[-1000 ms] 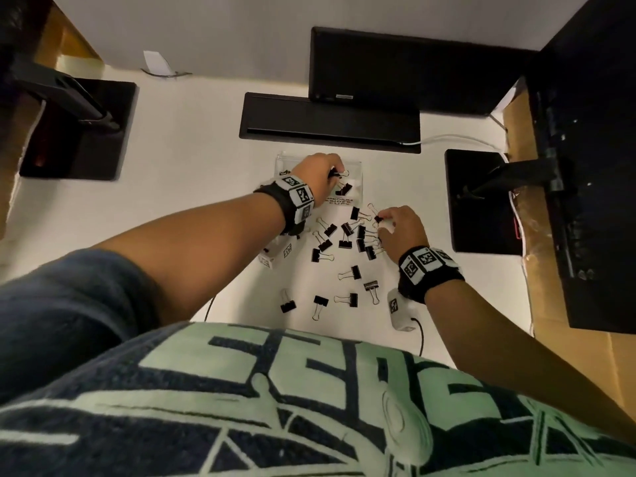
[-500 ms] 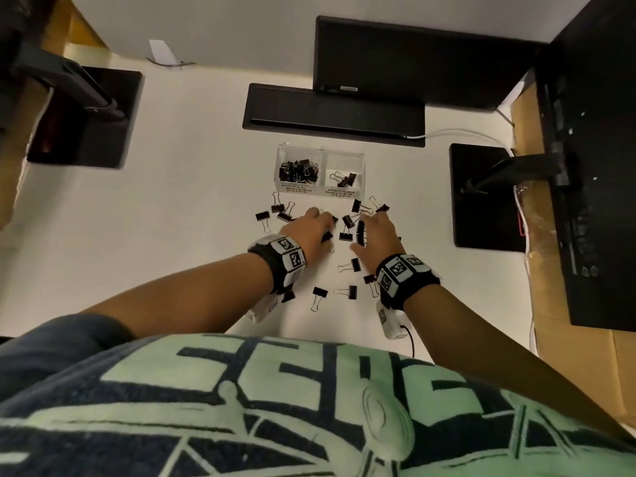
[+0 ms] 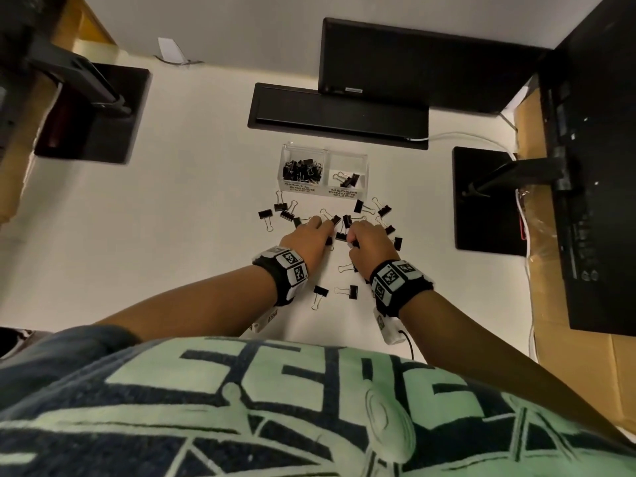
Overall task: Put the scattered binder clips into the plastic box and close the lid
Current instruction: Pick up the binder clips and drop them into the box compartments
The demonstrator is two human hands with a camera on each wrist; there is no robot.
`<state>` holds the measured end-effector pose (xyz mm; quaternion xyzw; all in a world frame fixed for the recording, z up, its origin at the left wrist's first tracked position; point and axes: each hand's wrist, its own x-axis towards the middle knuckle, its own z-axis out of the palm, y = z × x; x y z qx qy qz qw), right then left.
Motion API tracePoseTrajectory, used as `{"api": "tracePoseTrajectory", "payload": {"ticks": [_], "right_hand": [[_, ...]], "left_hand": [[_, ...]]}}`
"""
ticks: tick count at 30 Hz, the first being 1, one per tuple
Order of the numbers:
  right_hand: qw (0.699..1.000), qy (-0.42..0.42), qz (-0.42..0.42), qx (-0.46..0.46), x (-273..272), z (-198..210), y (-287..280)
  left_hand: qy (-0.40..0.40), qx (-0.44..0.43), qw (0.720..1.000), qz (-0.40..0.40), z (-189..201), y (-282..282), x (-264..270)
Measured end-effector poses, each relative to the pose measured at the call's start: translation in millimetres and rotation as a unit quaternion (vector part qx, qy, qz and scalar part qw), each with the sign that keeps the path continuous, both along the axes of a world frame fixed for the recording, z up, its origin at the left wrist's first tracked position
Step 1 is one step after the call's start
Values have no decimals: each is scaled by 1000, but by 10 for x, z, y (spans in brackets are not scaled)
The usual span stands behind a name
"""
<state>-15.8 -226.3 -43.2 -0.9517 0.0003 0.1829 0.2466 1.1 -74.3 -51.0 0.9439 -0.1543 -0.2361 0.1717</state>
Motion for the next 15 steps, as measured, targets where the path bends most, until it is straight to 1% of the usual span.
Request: {"api": "tracePoseTrajectory", "payload": {"ticks": [2, 4, 6, 8, 9, 12, 15], "right_hand": [[1000, -1, -1, 23, -5, 0, -20], [998, -19, -25, 55, 2, 25, -40], [991, -36, -84, 96, 52, 116, -58], [978, -45, -149, 140, 159, 259, -68], [971, -51, -169, 159, 228, 326, -75], [958, -74, -194, 196, 474, 470, -71], [948, -85, -210, 221, 733, 508, -15]], "left_hand": [[8, 0, 1000, 7, 1, 3, -2], [9, 3, 1000, 10, -2, 11, -5], [12, 8, 1000, 7, -2, 20, -8], [13, 4, 1000, -1, -4, 31, -13], [14, -4, 1000, -3, -1, 35, -19], [21, -35, 999, 5, 31, 53, -42], [25, -41, 999, -10, 48, 78, -48]]}}
